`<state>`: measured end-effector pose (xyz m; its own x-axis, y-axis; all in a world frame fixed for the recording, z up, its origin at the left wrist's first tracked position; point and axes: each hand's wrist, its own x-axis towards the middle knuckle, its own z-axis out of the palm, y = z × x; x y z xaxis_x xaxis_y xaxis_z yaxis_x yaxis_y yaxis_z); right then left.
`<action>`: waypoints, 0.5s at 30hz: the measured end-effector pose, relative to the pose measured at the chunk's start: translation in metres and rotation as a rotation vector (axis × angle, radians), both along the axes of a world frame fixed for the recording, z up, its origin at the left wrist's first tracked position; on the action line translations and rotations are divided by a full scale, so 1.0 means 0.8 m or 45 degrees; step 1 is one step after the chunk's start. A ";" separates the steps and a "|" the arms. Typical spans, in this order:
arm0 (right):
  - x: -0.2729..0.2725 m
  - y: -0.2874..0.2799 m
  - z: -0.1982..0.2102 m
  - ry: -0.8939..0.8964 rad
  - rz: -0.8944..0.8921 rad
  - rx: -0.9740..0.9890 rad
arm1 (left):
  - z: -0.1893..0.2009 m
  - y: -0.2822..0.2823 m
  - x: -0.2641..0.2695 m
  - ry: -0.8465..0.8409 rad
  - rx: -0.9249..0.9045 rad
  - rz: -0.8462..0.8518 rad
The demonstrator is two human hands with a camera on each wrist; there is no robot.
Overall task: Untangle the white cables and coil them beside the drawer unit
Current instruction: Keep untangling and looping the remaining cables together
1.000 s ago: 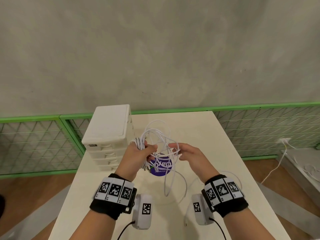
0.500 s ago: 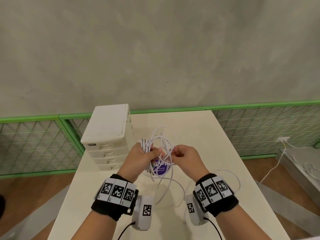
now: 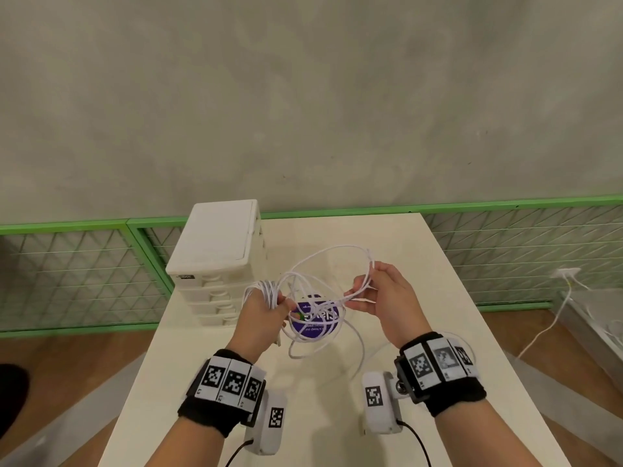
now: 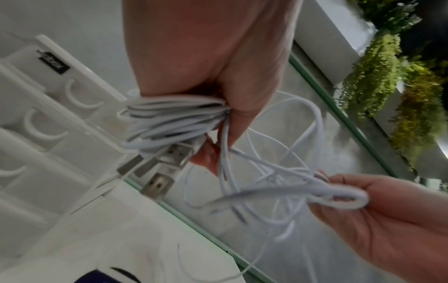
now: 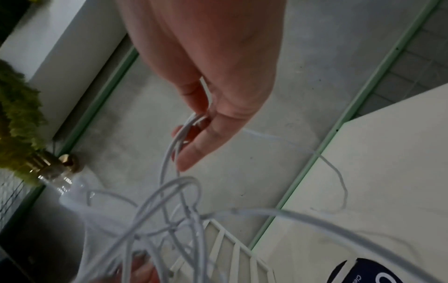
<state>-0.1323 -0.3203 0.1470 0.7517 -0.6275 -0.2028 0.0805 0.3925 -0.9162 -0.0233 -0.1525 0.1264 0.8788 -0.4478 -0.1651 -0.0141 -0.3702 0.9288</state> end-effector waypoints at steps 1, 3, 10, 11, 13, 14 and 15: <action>-0.001 -0.003 -0.002 0.001 -0.005 0.014 | -0.002 0.002 0.002 0.017 -0.018 0.024; -0.003 -0.006 -0.006 -0.003 0.011 0.016 | -0.004 0.006 0.007 0.038 -0.072 0.053; -0.004 -0.012 -0.018 -0.180 0.111 0.090 | 0.007 0.004 0.006 0.146 -0.323 0.002; -0.005 -0.012 -0.018 -0.231 0.137 0.116 | 0.009 0.003 0.006 0.161 -0.354 -0.001; -0.005 -0.009 -0.019 -0.230 0.171 0.096 | 0.010 0.003 0.007 0.187 -0.418 0.003; -0.004 -0.007 -0.021 -0.162 0.186 0.038 | 0.010 0.003 0.008 0.202 -0.447 0.007; -0.003 -0.003 -0.022 -0.059 0.206 -0.049 | 0.012 0.002 0.009 0.217 -0.476 0.007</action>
<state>-0.1344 -0.3230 0.1297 0.8516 -0.5039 -0.1441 0.0613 0.3688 -0.9275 -0.0162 -0.1505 0.1356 0.8556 -0.4997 -0.1349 0.1524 -0.0060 0.9883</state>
